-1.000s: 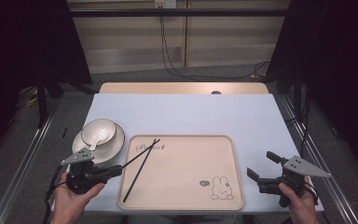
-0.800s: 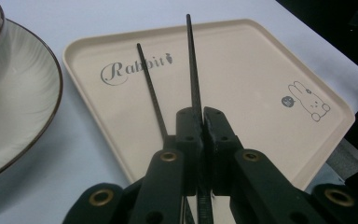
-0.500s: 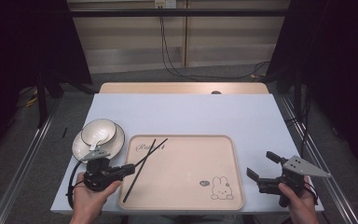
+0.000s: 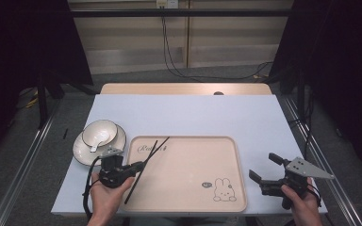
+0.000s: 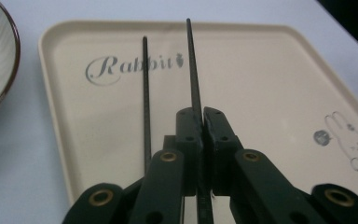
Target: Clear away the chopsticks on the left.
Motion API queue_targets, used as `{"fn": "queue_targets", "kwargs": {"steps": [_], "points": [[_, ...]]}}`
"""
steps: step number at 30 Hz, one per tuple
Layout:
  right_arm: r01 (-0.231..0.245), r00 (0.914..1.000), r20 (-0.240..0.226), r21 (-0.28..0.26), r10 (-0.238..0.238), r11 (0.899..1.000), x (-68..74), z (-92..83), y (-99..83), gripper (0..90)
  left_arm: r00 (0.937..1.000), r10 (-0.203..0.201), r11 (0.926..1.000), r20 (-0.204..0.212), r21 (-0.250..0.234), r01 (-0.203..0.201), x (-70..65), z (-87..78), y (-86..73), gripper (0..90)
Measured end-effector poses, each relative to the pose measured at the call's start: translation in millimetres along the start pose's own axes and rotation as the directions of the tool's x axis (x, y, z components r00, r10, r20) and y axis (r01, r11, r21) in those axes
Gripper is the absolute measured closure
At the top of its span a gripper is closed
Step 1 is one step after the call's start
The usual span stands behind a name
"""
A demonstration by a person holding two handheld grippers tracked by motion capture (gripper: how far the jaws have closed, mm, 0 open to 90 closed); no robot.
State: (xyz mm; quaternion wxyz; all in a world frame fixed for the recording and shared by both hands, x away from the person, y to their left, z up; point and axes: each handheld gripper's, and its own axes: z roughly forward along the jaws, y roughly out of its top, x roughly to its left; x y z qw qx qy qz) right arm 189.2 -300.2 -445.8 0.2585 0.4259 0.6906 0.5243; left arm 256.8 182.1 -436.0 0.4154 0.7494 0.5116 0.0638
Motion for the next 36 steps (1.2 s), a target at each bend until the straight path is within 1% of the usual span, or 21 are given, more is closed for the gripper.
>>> {"fn": "queue_targets", "kwargs": {"steps": [1, 2, 3, 6, 7, 10, 11, 12, 13, 14, 15, 16, 17, 18, 20, 24, 25, 30, 34, 35, 36], "points": [[0.0, 1.0, 0.003, 0.001, 0.0, 1.0, 0.1, 0.2, 0.0, 1.8, 0.9999, -0.014, 0.9998, 0.002, 0.012, 0.014, 1.3, 3.2, -2.7, 85.6], [0.0, 1.0, 0.003, 0.001, 0.0, 1.0, 0.1, 0.2, 0.0, 1.8, 0.9999, -0.014, 0.9998, 0.002, 0.012, 0.014, 1.3, 3.2, -2.7, 85.6], [0.0, 1.0, -0.002, 0.002, 0.0, 1.0, 0.5, 0.2, 0.1, 1.8, 0.9998, -0.009, 0.9996, -0.02, 0.025, 0.009, 2.5, 6.8, -4.7, 85.6], [0.004, 1.0, -0.004, 0.003, -0.004, 1.0, 0.5, 0.3, 0.0, 1.8, 0.9994, -0.017, 0.9993, -0.03, 0.033, 0.018, 3.1, 9.3, -5.7, 85.5], [0.0, 1.0, -0.003, 0.002, 0.0, 1.0, 0.5, 0.1, -0.1, 1.8, 0.9991, -0.013, 0.9987, -0.041, 0.049, 0.015, 2.7, 11.8, -6.3, 85.5], [0.003, 1.0, 0.001, 0.0, -0.003, 1.0, 0.1, 0.2, -0.2, 1.8, 0.9987, -0.021, 0.9979, -0.046, 0.06, 0.023, 1.8, 15.2, -7.6, 85.5], [0.003, 1.0, 0.0, -0.001, -0.003, 1.0, 0.1, 0.2, -0.1, 1.8, 0.9988, -0.011, 0.9969, -0.049, 0.078, 0.015, 1.0, 17.7, -8.3, 85.5], [0.003, 1.0, 0.0, -0.001, -0.003, 1.0, 0.1, 0.2, -0.1, 1.8, 0.9988, -0.011, 0.9969, -0.049, 0.078, 0.015, 1.0, 17.7, -8.3, 85.5], [0.004, 1.0, -0.005, 0.001, -0.004, 1.0, 0.4, 0.1, -0.1, 1.8, 0.9985, -0.007, 0.9952, -0.054, 0.097, 0.012, -0.7, 19.5, -9.3, 85.5], [0.004, 1.0, -0.005, 0.001, -0.004, 1.0, 0.4, 0.0, 0.0, 1.8, 0.9985, -0.007, 0.9952, -0.054, 0.097, 0.012, -0.7, 19.5, -9.3, 85.4], [0.004, 1.0, -0.005, 0.001, -0.004, 1.0, 0.4, 0.0, 0.0, 1.8, 0.998, 0.0, 0.9946, -0.064, 0.104, 0.006, -1.2, 20.4, -10.1, 85.4], [0.005, 1.0, -0.005, 0.001, -0.005, 1.0, 0.4, 0.0, 0.0, 1.8, 0.9978, -0.006, 0.9943, -0.065, 0.106, 0.013, -2.7, 22.1, -11.0, 85.4], [0.004, 1.0, -0.006, 0.001, -0.004, 1.0, 0.4, 0.0, -0.1, 1.8, 0.9972, 0.001, 0.9916, -0.074, 0.129, 0.009, -2.2, 23.7, -12.7, 85.4], [0.004, 1.0, -0.003, 0.0, -0.004, 1.0, 0.4, 0.1, -0.1, 1.8, 0.9973, 0.004, 0.9898, -0.073, 0.142, 0.006, -2.0, 24.5, -13.5, 85.4], [0.003, 1.0, -0.003, 0.0, -0.003, 1.0, 0.4, 0.1, -0.1, 1.8, 0.997, 0.005, 0.988, -0.078, 0.154, 0.007, -1.6, 25.7, -15.3, 85.4], [0.003, 1.0, -0.002, 0.0, -0.003, 1.0, 0.2, 0.2, -0.2, 1.8, 0.9967, 0.006, 0.9876, -0.08, 0.157, 0.006, -1.5, 25.8, -15.8, 85.2], [0.001, 1.0, -0.005, 0.001, -0.001, 1.0, 0.3, 0.4, -0.2, 1.8, 0.9975, 0.006, 0.9867, -0.071, 0.162, 0.005, -1.0, 26.0, -15.5, 85.2], [0.014, 0.9998, -0.012, 0.009, -0.014, 1.0, 0.3, 0.4, -0.3, 1.8, 0.9967, 0.031, 0.9865, -0.075, 0.163, -0.018, -2.3, 26.2, -16.2, 84.8], [0.011, 0.9999, -0.013, 0.008, -0.011, 1.0, 0.2, 0.2, -0.3, 1.8, 0.9974, 0.036, 0.9872, -0.062, 0.157, -0.026, -2.6, 26.4, -16.7, 80.7], [0.012, 0.9999, -0.012, 0.008, -0.012, 1.0, 0.1, 0.0, -0.3, 1.8, 0.9977, 0.032, 0.9878, -0.059, 0.154, -0.022, -2.2, 26.4, -16.9, 79.7], [0.016, 0.9999, -0.006, 0.007, -0.015, 1.0, 0.2, -0.2, -0.4, 1.8, 0.9977, 0.04, 0.9875, -0.055, 0.155, -0.031, -1.9, 26.3, -16.9, 79.6]]}}
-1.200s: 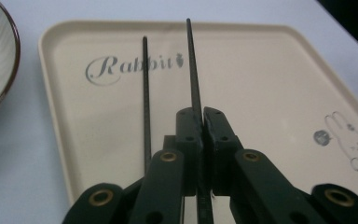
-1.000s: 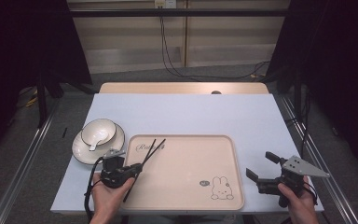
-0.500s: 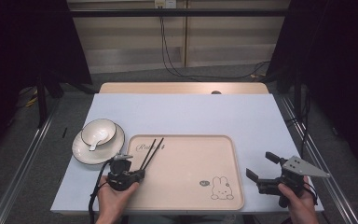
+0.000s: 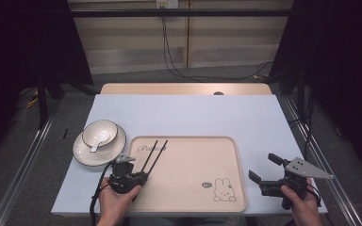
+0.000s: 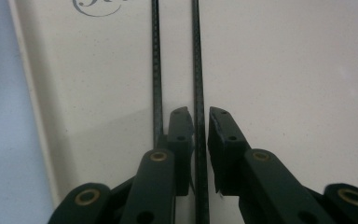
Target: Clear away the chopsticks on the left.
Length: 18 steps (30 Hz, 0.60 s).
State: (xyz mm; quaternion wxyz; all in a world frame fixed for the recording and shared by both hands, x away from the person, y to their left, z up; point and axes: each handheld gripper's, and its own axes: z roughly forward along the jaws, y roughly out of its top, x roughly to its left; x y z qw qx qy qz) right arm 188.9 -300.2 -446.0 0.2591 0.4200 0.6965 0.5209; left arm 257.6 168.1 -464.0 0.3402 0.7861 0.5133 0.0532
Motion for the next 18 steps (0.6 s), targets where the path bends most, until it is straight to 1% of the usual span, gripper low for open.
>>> {"fn": "queue_targets", "kwargs": {"steps": [2, 4, 5, 6, 8, 10, 11, 12, 14, 15, 16, 17, 18], "points": [[-0.002, 1.0, 0.006, -0.002, 0.002, 1.0, 0.2, -0.5, -0.1, 1.8, 1.0, 0.003, 1.0, -0.003, -0.002, -0.003, -0.1, 0.0, -0.1, 79.5], [-0.004, 1.0, 0.002, -0.005, 0.004, 1.0, 0.2, -0.4, -0.1, 1.8, 0.9998, 0.02, 0.9998, -0.003, 0.0, -0.02, 0.3, -0.2, 0.2, 79.5], [-0.012, 0.9999, 0.003, -0.006, 0.012, 1.0, 0.3, 0.0, 0.1, 1.8, 0.9997, 0.025, 0.9997, 0.007, -0.004, -0.025, 0.4, 0.1, 0.3, 78.3], [-0.01, 0.9999, 0.0, -0.005, 0.01, 1.0, 0.2, 0.0, 0.2, 1.8, 0.9994, 0.034, 0.9994, 0.006, -0.004, -0.034, 0.6, 0.1, 0.3, 78.2], [-0.01, 1.0, -0.001, -0.005, 0.01, 1.0, 0.4, 0.1, 0.2, 1.8, 0.9991, 0.041, 0.9992, 0.009, -0.006, -0.041, 0.0, 0.4, 0.7, 78.0], [-0.008, 1.0, -0.005, -0.003, 0.008, 1.0, 0.9, 0.2, 0.2, 1.8, 0.998, 0.063, 0.998, 0.005, -0.011, -0.063, 0.8, 0.5, 1.1, 76.9], [-0.009, 1.0, -0.005, -0.005, 0.009, 1.0, 0.8, 0.2, 0.3, 1.8, 0.9976, 0.068, 0.9976, 0.015, -0.014, -0.068, 1.2, -0.1, 1.4, 75.6], [-0.009, 0.9999, -0.005, -0.005, 0.009, 1.0, 0.6, 0.2, 0.2, 1.8, 0.9978, 0.061, 0.9976, 0.028, -0.034, -0.06, 0.8, -0.3, 1.6, 74.5], [-0.007, 1.0, -0.002, -0.004, 0.007, 1.0, 0.5, 0.1, 0.1, 1.8, 0.9972, 0.067, 0.9971, 0.033, -0.039, -0.066, 0.7, -1.2, 1.8, 72.9], [-0.008, 1.0, -0.001, -0.005, 0.008, 1.0, 0.5, 0.0, 0.2, 1.8, 0.996, 0.077, 0.9958, 0.046, -0.054, -0.074, 0.7, -2.5, 2.3, 72.9], [-0.008, 1.0, -0.001, -0.005, 0.008, 1.0, 0.4, 0.1, 0.2, 1.7, 0.995, 0.078, 0.9954, 0.062, -0.06, -0.075, 0.3, -3.1, 2.4, 70.5], [-0.008, 1.0, -0.002, -0.005, 0.008, 1.0, 0.4, 0.2, 0.3, 1.7, 0.991, 0.11, 0.9905, 0.076, -0.091, -0.103, -0.1, -5.4, 2.9, 68.8], [-0.008, 1.0, -0.002, -0.005, 0.008, 1.0, 0.4, 0.2, 0.3, 1.7, 0.9867, 0.124, 0.9867, 0.105, -0.118, -0.111, -0.7, -6.1, 3.2, 67.9]]}}
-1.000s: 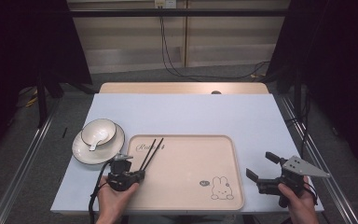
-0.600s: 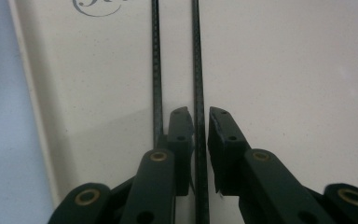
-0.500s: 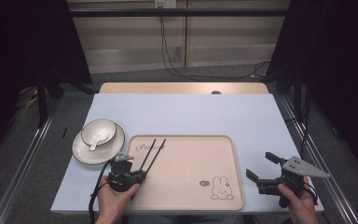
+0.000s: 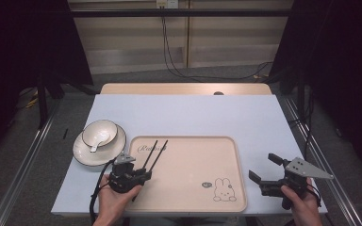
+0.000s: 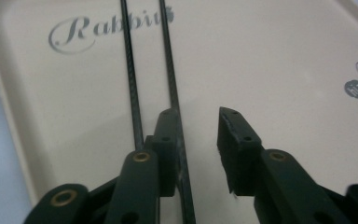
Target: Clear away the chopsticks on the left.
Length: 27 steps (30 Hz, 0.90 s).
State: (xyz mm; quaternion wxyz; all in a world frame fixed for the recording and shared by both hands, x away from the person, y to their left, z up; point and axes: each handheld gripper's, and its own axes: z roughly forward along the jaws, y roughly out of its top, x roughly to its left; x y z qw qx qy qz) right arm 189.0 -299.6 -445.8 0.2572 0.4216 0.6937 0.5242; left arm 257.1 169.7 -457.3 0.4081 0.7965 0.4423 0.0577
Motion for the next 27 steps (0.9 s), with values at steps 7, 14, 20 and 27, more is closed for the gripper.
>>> {"fn": "queue_targets", "kwargs": {"steps": [7, 14, 20, 27], "points": [[-0.001, 1.0, -0.003, -0.004, 0.001, 1.0, -0.1, -0.4, 0.1, 1.8, 0.9942, 0.107, 0.9906, -0.005, -0.084, -0.108, -0.8, -10.7, 3.2, 41.9], [0.012, 0.9999, -0.004, -0.001, -0.012, 1.0, -0.6, -0.1, 0.5, 1.7, 0.9813, 0.192, 0.9707, 0.011, -0.149, -0.188, 4.9, -29.4, 1.9, 16.9], [0.0, 1.0, -0.005, -0.003, 0.0, 1.0, -0.7, 0.0, 0.5, 1.7, 0.9834, 0.181, 0.9629, -0.007, -0.202, -0.179, 13.0, -44.1, -1.8, 8.9], [-0.001, 1.0, 0.001, -0.006, 0.001, 1.0, -0.9, 0.1, 0.4, 1.7, 0.9797, 0.199, 0.9468, 0.018, -0.261, -0.188, 25.0, -65.1, -8.7, 3.1]]}}
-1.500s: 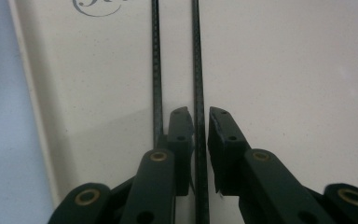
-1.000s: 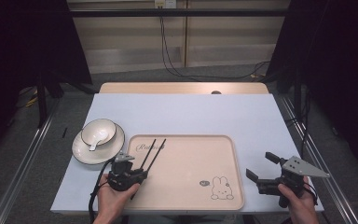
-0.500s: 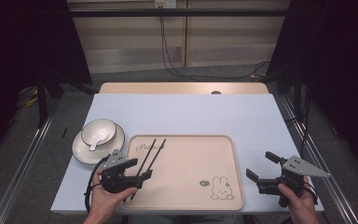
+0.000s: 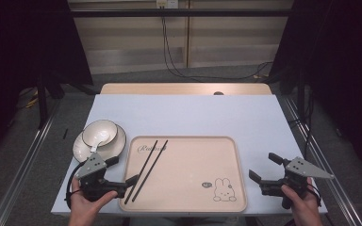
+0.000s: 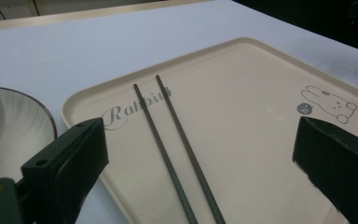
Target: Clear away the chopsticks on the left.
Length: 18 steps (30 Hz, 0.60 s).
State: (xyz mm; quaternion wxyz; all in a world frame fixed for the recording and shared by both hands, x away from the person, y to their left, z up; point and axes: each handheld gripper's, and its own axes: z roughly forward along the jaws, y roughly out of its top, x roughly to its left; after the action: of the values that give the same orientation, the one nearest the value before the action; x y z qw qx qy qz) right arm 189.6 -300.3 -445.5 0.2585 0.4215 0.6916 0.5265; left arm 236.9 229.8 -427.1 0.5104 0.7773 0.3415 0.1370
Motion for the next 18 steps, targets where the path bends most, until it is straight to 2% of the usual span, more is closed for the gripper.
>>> {"fn": "queue_targets", "kwargs": {"steps": [1, 2, 6, 7, 10, 15, 16, 17, 18], "points": [[0.0, 1.0, 0.0, 0.0, 0.0, 1.0, 0.0, 0.0, 0.0, 1.7, 1.0, 0.001, 1.0, -0.001, 0.0, -0.001, 1.4, -3.0, -1.1, 3.1], [-0.003, 1.0, 0.004, -0.002, 0.003, 1.0, 0.0, -0.2, 0.0, 1.7, 0.9998, -0.018, 0.9998, -0.005, -0.001, 0.018, 4.1, -8.6, -3.9, 3.0], [-0.001, 1.0, 0.005, -0.001, 0.001, 1.0, -0.1, -0.6, 0.0, 1.7, 0.9996, -0.029, 0.9995, 0.002, -0.016, 0.029, 9.5, -17.6, -9.8, 2.9], [-0.005, 1.0, 0.006, -0.005, 0.005, 1.0, 0.0, -0.6, 0.1, 1.7, 0.998, -0.054, 0.9981, 0.033, -0.028, 0.054, 15.2, -23.0, -14.9, 2.6], [0.002, 1.0, 0.005, -0.001, -0.002, 1.0, -0.1, -1.4, 0.2, 1.7, 0.9939, -0.108, 0.9921, 0.022, -0.061, 0.109, 23.3, -31.6, -23.8, 2.6], [0.002, 1.0, 0.01, -0.002, -0.001, 1.0, -0.4, -1.7, 0.2, 1.4, 0.993, -0.118, 0.9883, 0.005, -0.096, 0.118, 30.5, -39.3, -28.4, 2.4], [0.0, 0.9999, 0.014, -0.003, 0.0, 1.0, -0.3, -1.8, 0.0, 0.8, 0.9966, -0.082, 0.9925, -0.003, -0.091, 0.081, 34.2, -44.3, -31.0, 2.4], [0.0, 0.9999, 0.014, -0.003, 0.0, 1.0, -0.3, -1.8, 0.0, 0.8, 0.9966, -0.082, 0.9925, -0.003, -0.091, 0.081, 34.2, -44.3, -31.0, 2.2], [0.001, 0.9997, 0.024, -0.001, 0.0, 1.0, -0.7, -1.7, -0.5, 0.1, 0.9935, -0.114, 0.9865, 0.001, -0.119, 0.113, 37.0, -46.6, -34.0, 1.7]]}}
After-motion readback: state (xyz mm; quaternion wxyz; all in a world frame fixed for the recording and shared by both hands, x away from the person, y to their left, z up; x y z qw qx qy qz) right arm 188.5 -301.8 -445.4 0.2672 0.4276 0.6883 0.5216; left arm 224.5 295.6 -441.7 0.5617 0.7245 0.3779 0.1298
